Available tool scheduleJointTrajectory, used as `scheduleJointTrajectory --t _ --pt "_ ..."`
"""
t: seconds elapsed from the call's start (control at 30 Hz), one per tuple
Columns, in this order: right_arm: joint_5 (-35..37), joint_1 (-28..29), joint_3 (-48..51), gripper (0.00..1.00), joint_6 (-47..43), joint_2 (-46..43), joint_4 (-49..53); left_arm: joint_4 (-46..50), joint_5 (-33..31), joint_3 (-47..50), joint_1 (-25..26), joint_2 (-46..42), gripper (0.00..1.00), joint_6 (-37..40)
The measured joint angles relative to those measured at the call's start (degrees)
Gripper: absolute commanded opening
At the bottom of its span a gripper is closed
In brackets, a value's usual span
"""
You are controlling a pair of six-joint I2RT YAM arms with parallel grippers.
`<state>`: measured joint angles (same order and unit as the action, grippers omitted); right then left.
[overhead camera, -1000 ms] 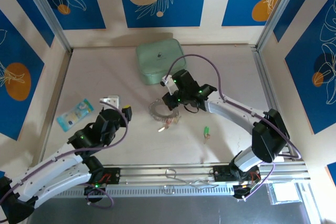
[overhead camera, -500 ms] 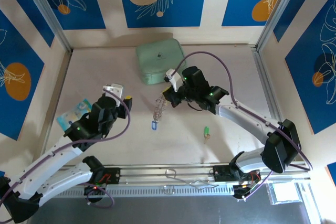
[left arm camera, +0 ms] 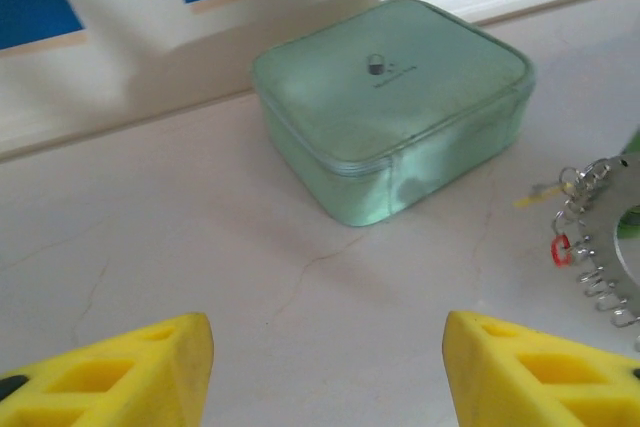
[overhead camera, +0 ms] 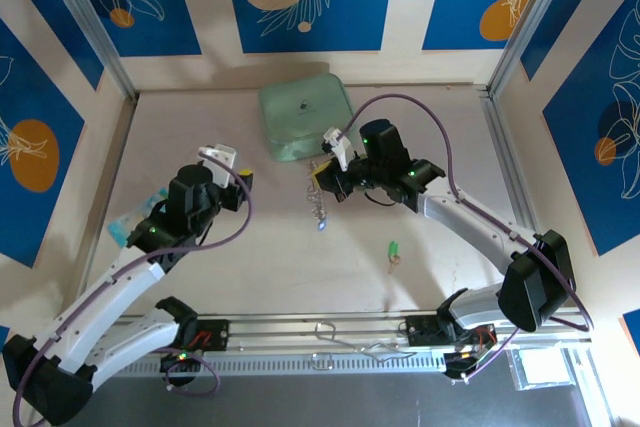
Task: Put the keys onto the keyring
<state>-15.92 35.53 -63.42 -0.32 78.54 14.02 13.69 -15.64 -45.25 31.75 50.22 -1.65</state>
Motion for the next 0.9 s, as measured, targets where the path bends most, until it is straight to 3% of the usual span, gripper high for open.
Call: scheduleJointTrajectory --t 0.37,0.57,0.77,0.9 --pt "-9.01 0.44 -1.09 0.00 -6.27 0.04 3.43 -4.98 21.31 0.55 -0.04 0.98 0.51 9.07" --pt "-10.47 1.46 -1.09 0.00 -10.49 0.04 5.64 -8.61 33.66 4.87 -0.09 -1.70 0.39 13.22" --pt "-10.69 2.36 -1.22 0.00 -14.47 0.04 8.00 -9.01 39.26 5.14 -0.09 -1.25 0.27 16.09" --pt "-10.64 3.15 -1.40 0.00 -15.80 0.04 9.20 -8.98 43.76 5.14 -0.09 0.31 0.26 18.38"
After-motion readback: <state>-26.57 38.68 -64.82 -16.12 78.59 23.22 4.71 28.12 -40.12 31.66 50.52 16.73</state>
